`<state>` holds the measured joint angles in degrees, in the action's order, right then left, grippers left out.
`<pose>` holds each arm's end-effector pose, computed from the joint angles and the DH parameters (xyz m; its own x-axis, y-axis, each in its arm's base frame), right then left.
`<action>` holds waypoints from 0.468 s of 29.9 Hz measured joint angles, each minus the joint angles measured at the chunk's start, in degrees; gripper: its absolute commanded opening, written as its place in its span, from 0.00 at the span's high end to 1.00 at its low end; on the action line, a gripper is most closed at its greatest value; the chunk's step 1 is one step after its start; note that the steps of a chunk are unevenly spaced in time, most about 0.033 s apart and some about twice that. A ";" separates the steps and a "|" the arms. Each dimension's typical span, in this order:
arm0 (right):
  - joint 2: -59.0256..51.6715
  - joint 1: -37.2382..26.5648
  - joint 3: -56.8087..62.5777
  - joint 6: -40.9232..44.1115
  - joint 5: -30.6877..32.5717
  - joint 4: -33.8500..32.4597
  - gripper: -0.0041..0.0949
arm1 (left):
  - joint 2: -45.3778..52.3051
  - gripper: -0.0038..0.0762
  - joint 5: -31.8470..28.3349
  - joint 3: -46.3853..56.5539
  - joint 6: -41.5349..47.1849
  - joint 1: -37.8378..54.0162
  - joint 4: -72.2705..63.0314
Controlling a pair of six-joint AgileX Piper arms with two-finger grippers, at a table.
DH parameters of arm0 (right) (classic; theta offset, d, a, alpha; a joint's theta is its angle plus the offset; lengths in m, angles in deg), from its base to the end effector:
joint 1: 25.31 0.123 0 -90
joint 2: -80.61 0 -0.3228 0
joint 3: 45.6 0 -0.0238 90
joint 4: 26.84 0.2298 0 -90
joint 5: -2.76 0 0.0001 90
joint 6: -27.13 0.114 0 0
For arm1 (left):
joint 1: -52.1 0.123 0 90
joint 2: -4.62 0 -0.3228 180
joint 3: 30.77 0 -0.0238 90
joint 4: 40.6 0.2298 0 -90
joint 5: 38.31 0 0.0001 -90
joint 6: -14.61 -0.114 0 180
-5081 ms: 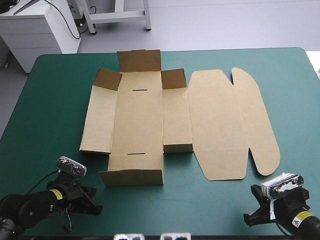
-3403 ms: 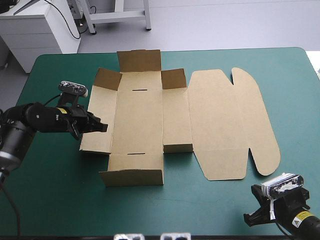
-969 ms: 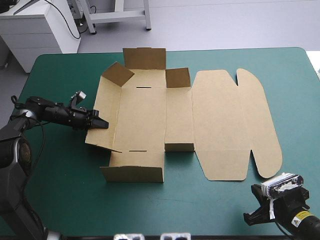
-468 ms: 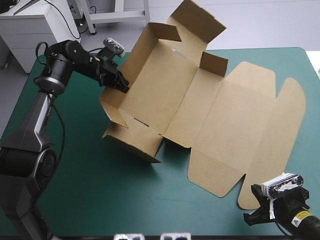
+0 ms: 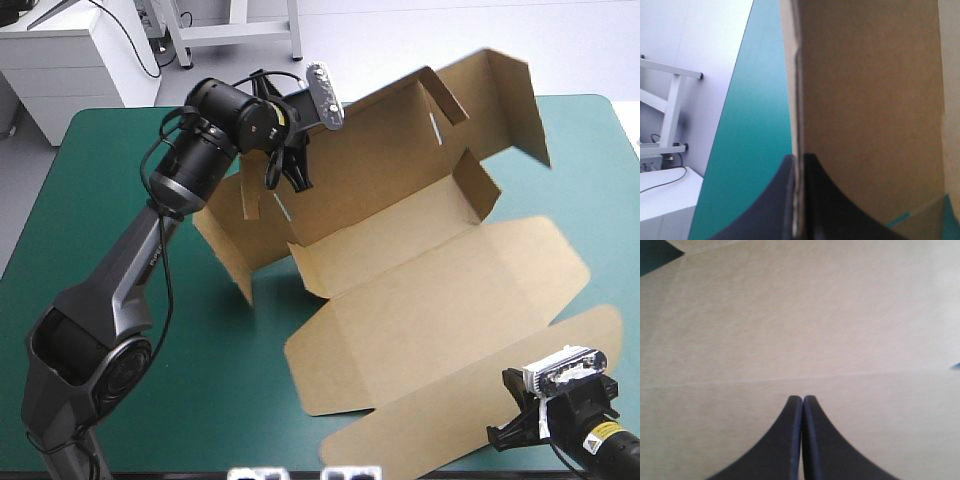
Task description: Fold the box
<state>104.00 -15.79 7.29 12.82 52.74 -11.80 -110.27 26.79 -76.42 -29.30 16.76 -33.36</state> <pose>0.0086 0.0244 0.2642 -0.5425 -0.1691 -0.8229 -0.3659 0.9293 0.0503 0.3530 -0.2343 0.4405 -0.0166 0.9021 -0.4313 0.7619 0.2907 0.5787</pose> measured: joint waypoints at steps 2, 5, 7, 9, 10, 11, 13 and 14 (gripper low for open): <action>0.00 0.00 0.00 0.00 0.00 0.00 0.98 | 0.00 0.96 0.34 0.00 -0.07 -2.19 2.00; 0.00 0.00 0.00 0.00 0.00 0.00 0.98 | 0.00 0.96 1.92 0.43 -1.51 -4.61 3.45; 0.00 0.00 0.00 0.00 0.00 0.00 0.98 | 0.19 0.96 1.86 1.55 -2.16 -5.44 3.58; 0.00 0.00 0.00 0.00 0.00 0.00 0.98 | 0.82 0.96 1.68 3.24 -2.86 -5.73 3.58; 0.00 0.00 0.00 0.00 0.00 0.00 0.98 | 1.37 0.96 1.46 4.57 -3.30 -5.74 3.63; 0.00 0.00 0.00 0.00 0.00 0.00 0.98 | 1.99 0.96 1.16 5.83 -3.79 -5.78 3.69; 0.00 0.00 0.00 0.00 0.00 0.00 0.98 | 4.13 0.96 -0.67 9.75 -4.93 -5.78 3.74; 0.00 0.00 0.00 0.00 0.00 0.00 0.98 | 5.47 0.96 -2.24 12.05 -5.26 -5.78 3.74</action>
<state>104.00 -15.79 7.29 12.82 52.74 -11.80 -104.80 24.55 -64.36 -34.56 10.97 -29.62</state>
